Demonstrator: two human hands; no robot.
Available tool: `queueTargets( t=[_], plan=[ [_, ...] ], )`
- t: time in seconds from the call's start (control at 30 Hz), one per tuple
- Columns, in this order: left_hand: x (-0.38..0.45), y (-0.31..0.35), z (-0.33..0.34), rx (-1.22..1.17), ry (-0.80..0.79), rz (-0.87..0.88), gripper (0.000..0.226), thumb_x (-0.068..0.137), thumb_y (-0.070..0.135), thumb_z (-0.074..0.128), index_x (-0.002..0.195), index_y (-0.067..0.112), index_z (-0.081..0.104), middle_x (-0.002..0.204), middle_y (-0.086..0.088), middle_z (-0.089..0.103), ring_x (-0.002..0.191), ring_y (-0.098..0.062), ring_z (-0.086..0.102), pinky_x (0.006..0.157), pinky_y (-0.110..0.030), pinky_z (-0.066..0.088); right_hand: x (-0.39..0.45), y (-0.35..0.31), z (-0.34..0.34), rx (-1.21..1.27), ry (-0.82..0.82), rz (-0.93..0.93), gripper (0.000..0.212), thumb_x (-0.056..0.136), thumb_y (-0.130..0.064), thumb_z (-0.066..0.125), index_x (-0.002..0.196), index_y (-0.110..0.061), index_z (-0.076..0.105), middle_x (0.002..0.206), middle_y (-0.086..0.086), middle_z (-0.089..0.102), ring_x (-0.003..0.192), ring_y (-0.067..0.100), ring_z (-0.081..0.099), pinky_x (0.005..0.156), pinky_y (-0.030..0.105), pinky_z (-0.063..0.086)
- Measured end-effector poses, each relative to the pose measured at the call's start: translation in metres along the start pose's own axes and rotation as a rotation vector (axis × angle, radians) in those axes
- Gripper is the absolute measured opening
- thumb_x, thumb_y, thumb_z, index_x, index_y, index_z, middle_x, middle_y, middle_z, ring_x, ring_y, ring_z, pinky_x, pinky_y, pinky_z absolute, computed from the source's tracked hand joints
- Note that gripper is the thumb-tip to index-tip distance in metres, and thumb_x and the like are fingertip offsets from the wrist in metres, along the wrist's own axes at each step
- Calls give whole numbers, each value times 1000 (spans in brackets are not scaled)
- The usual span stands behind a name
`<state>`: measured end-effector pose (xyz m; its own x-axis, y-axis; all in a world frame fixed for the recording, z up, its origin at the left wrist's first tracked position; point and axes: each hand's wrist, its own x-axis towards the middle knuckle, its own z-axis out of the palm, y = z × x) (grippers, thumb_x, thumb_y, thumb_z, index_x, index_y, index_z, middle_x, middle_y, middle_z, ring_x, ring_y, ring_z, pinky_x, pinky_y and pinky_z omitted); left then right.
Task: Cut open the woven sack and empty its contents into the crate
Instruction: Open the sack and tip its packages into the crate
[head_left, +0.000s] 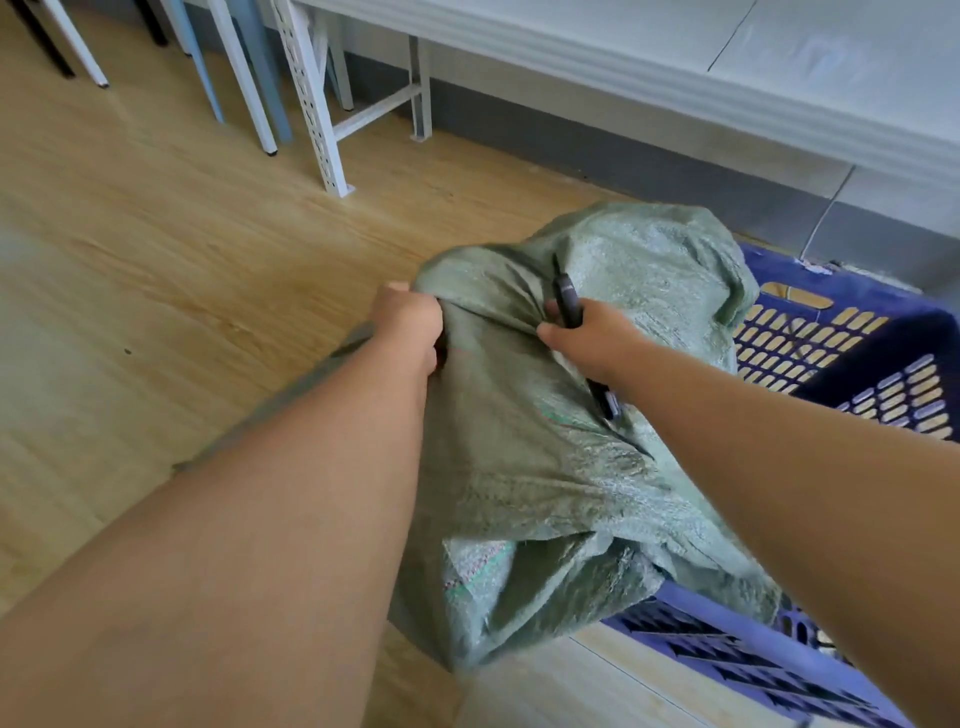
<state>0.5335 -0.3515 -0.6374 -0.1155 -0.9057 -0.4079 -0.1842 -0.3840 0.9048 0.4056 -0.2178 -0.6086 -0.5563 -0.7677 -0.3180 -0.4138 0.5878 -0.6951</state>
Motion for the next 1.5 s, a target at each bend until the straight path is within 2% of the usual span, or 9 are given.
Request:
queueTargets(
  t=[0.1, 0.2, 0.4, 0.57, 0.73, 0.83, 0.9, 1.0, 1.5],
  plan=[
    [-8, 44, 21, -97, -58, 262, 19, 86, 9, 54, 102, 16, 61, 98, -4, 66, 85, -22, 62, 73, -33, 52, 8, -10, -11, 231, 133, -90, 40, 93, -27, 60, 133, -23, 56, 111, -1, 63, 95, 14, 56, 80, 21, 41],
    [-22, 60, 36, 305, -203, 549, 6, 90, 19, 57, 94, 24, 55, 92, 5, 60, 82, -15, 56, 66, -26, 42, 15, -10, -26, 451, 250, -40, 35, 93, -23, 60, 128, -23, 60, 102, -4, 64, 93, 14, 61, 84, 25, 50],
    [-29, 16, 35, 660, -205, 488, 7, 91, 25, 59, 91, 19, 56, 99, -8, 65, 97, -30, 60, 72, -30, 39, 16, 12, -43, 130, 686, 121, 18, 96, -32, 47, 107, -19, 55, 94, 4, 61, 71, 21, 55, 63, 31, 39],
    [-46, 2, 42, 631, -373, 563, 15, 88, 24, 65, 81, 23, 52, 86, 0, 58, 83, -20, 55, 65, -27, 35, 23, -24, -32, 146, 385, 5, 42, 77, -56, 70, 100, -22, 63, 89, 2, 71, 80, 24, 70, 73, 38, 57],
    [-49, 38, 22, 612, -664, 342, 22, 90, 8, 62, 110, 15, 67, 106, -1, 66, 99, -13, 58, 78, -20, 41, 31, -31, -31, -106, 326, 119, 26, 82, -23, 69, 104, -10, 67, 74, 3, 58, 66, 19, 58, 53, 25, 42],
    [-17, 58, -3, 700, -320, 223, 22, 94, 8, 48, 104, 11, 68, 107, -5, 67, 101, -22, 64, 79, -29, 47, 36, -19, -34, 25, 441, 56, 25, 87, -17, 59, 112, -13, 62, 79, 2, 55, 57, 8, 46, 41, 21, 31],
    [5, 67, -17, 1300, -67, 225, 27, 95, 11, 45, 113, 1, 63, 121, -16, 62, 111, -33, 59, 81, -34, 46, 36, -14, -33, 52, 489, 25, 24, 90, -19, 56, 113, -15, 59, 75, -3, 50, 58, 6, 44, 43, 22, 30],
    [23, 51, -20, 1731, -219, 145, 45, 104, 24, 32, 135, -6, 46, 147, -21, 40, 133, -34, 41, 104, -37, 35, 33, -9, -32, 62, 511, 23, 17, 93, -22, 53, 109, -16, 57, 72, -7, 46, 60, 8, 46, 47, 24, 32],
    [-60, 119, 14, 1297, 39, 197, 29, 88, 9, 52, 114, 2, 63, 121, -21, 62, 113, -37, 58, 88, -38, 48, -25, 0, -129, 23, 488, 376, 24, 95, -27, 53, 113, -12, 58, 86, 3, 53, 77, 24, 49, 64, 32, 37]
  ],
)
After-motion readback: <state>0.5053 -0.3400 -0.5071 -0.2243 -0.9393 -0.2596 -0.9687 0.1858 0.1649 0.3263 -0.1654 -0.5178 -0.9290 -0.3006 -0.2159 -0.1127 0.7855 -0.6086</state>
